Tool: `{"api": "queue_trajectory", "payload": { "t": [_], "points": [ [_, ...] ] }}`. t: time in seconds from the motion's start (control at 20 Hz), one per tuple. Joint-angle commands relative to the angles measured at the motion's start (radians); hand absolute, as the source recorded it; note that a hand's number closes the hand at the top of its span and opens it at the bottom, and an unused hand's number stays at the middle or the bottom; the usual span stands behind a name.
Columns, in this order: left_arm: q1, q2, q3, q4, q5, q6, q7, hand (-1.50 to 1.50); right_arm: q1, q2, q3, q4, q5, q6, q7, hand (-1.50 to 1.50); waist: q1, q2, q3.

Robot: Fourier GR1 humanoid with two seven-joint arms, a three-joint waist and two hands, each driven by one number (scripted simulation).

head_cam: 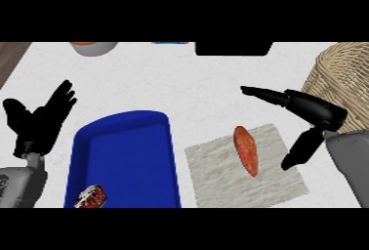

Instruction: Pick the sweet potato from the placemat and place it in the basket

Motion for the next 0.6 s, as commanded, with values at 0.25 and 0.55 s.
{"api": "queue_trajectory", "payload": {
  "t": [0.25, 0.55],
  "points": [
    [0.002, -0.024, 0.04, 0.017, -0.025, -0.035, -0.026, 0.0, 0.043, 0.083, 0.071, 0.039, 0.199, -0.055, -0.013, -1.5, -0.006, -0.001, -0.001],
    [0.002, -0.034, 0.047, -0.016, -0.049, -0.047, 0.013, 0.0, -0.005, 0.095, 0.09, 0.199, 0.314, -0.055, -0.124, -1.5, -0.001, -0.001, 0.0]
  ]
}}
